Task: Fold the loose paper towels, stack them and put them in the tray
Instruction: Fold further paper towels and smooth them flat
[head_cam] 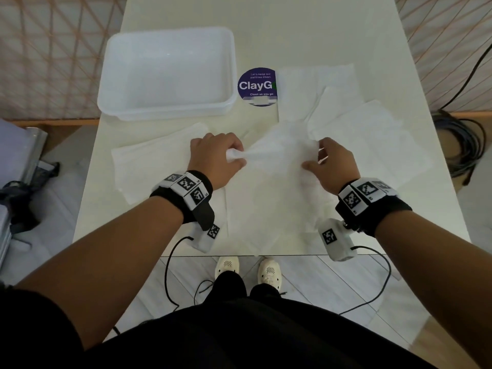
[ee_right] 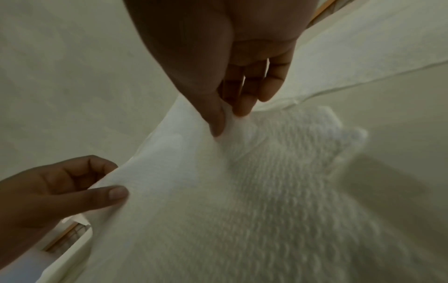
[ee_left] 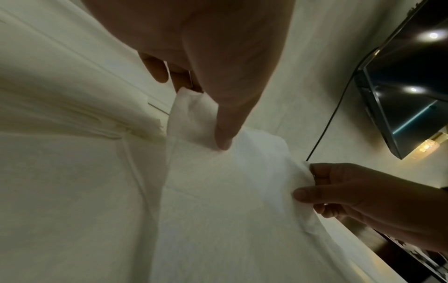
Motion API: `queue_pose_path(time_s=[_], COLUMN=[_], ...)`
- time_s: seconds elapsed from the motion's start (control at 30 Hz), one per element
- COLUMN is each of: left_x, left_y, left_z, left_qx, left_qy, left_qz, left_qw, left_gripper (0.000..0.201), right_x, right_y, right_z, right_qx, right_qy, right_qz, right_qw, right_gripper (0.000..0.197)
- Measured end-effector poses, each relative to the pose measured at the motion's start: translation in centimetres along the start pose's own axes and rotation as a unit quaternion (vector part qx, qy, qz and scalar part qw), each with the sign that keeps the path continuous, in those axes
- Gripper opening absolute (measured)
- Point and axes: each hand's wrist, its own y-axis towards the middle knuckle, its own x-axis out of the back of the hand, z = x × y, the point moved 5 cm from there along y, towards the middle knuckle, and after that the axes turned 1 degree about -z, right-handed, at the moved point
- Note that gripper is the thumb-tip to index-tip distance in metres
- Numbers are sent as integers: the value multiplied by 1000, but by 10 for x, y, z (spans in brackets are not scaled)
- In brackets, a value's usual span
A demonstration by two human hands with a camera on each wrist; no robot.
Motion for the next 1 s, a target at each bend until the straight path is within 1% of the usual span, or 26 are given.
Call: queue_pose_path(time_s=[0.03,0.1,0.27,0.33,0.4,0.47,0.53,0.6,0.63,0.73,0.83,0.87,0.9,0.97,1.0], left_x=[3,6,9,12,14,17,18,16,13,-2,-17,-19,-20,-19,-20], left_y=[0,-1,-5,-7,-11,-18,-29,-42,-49,-68,-80,-82,-82,-79,-77], left_z=[1,2,-4,-6,-8,-10,-13,-18,-21,-25,-24,-24,-24,-26,-28], left_qx=[10,25,35,26,14,-9,-42,-74,-88,-110,-85,-69,-54,-40,-43], left_qy=[-13,-26,-46,-39,-62,-93,-111,-116,-114,-95,-70,-71,-79,-96,-98], left_qz=[-5,-10,-5,-13,-15,0,27,69,94,171,224,225,212,152,123], left_qw=[1000,999,998,999,998,996,993,988,985,975,968,969,973,983,987], left_gripper=[21,20,15,15,15,16,17,20,21,21,37,41,40,29,24], right_x=[3,8,17,21,26,30,32,32,31,25,20,19,20,23,23], right_y=[1,2,1,0,-3,-9,-16,-22,-24,-30,-34,-35,-36,-36,-37], right_z=[1,1,1,0,0,0,-5,-12,-16,-28,-36,-37,-36,-26,-16], right_qx=[12,28,51,58,92,130,156,178,185,178,178,172,168,182,201], right_qy=[-16,-32,-35,-25,-21,-11,-8,-21,-31,-67,-123,-142,-155,-157,-143], right_qz=[-2,0,6,-12,-41,-48,-37,-11,13,89,137,145,140,92,62], right_qw=[1000,999,998,998,995,990,987,984,982,978,967,964,963,966,967], right_gripper=[27,22,18,21,24,23,18,14,14,20,33,39,47,61,64])
